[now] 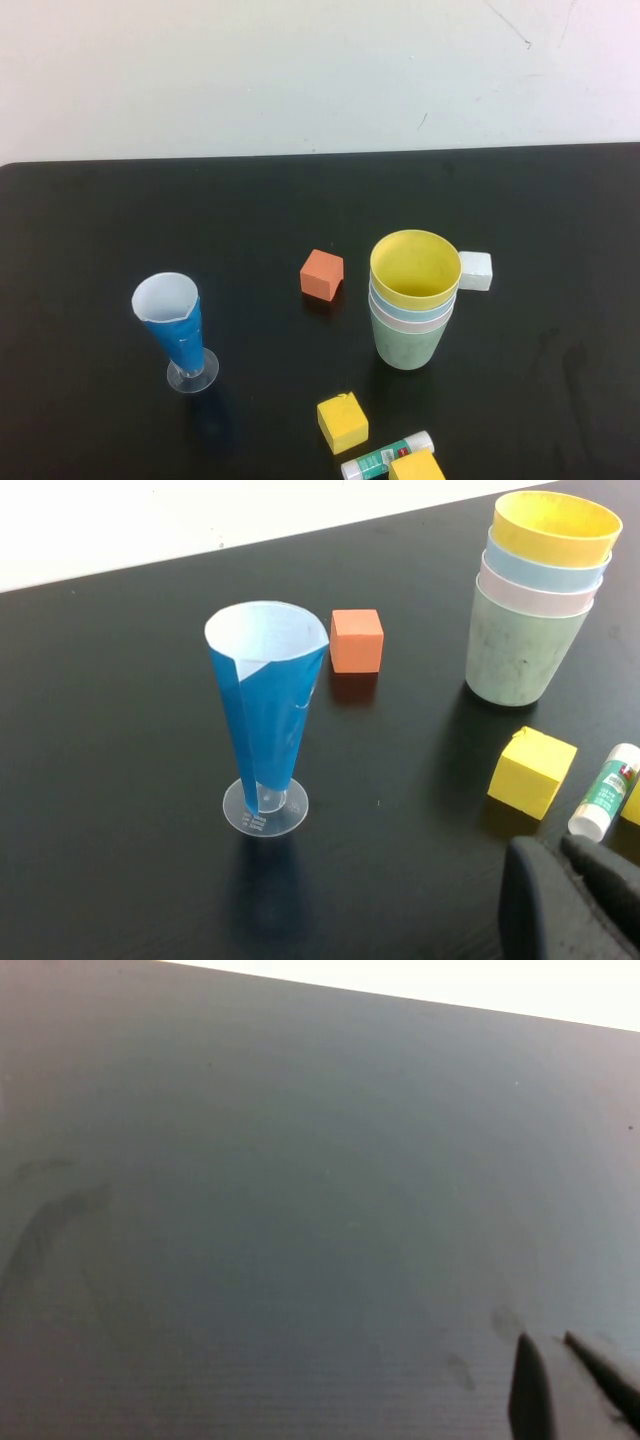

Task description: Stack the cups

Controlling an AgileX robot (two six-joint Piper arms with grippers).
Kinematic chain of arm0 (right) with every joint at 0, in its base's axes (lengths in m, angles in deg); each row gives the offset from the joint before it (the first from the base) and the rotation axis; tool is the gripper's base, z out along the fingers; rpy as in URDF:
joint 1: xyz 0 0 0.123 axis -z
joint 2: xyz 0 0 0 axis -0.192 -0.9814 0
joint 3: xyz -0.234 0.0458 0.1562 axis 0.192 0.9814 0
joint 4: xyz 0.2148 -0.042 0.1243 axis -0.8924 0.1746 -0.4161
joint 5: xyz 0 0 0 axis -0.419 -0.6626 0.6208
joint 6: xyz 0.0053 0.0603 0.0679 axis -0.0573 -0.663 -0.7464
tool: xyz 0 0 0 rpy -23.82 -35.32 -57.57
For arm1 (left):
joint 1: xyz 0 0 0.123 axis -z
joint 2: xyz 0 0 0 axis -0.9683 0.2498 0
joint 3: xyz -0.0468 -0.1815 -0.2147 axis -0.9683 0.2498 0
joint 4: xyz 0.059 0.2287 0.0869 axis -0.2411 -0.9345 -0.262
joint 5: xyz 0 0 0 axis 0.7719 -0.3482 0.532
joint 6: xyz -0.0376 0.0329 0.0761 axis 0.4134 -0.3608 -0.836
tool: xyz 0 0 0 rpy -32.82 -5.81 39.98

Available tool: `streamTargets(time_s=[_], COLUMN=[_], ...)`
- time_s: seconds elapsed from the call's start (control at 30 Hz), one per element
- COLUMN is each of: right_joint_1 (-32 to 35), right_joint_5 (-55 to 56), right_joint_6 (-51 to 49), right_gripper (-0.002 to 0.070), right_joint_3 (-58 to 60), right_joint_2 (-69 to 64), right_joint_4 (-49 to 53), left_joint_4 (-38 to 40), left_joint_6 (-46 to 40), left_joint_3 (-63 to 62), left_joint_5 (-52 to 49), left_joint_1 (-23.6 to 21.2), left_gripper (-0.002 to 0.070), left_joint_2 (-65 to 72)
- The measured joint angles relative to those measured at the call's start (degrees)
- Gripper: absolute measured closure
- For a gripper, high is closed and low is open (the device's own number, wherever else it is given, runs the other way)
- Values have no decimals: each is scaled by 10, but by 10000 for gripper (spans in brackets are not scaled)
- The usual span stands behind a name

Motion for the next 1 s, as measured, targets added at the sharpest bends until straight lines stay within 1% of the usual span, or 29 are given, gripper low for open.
streamTargets(time_s=[0.13,0.23,0.3,0.43,0.5,0.63,0.73,0.83,1.0], right_joint_1=[0,0,0,0,0,0,0,0,0], right_joint_5=[0,0,0,0,0,0,0,0,0], right_joint_6=[0,0,0,0,0,0,0,0,0], right_gripper=[678,678,678,678,678,678,678,678,678], right_joint_3=[0,0,0,0,0,0,0,0,0], right_joint_2=[0,0,0,0,0,0,0,0,0], right_joint_4=[1,1,1,1,1,1,2,2,3], left_joint_4=[0,-3,-5,13,20,45,52,53,58], left_joint_6=[0,-3,-17,-43,-55,-65,-66,-76,-129], left_joint_3=[6,20,34,75,106,174,200,200,200], left_joint_5=[4,13,27,81,124,210,234,219,194], left_joint_1=[0,-25,-68,-181,-237,-311,-337,-351,-380], left_gripper=[676,676,676,676,676,676,676,676,676], left_joint_2=[0,-12,-25,-30,-30,-30,-30,-30,-30])
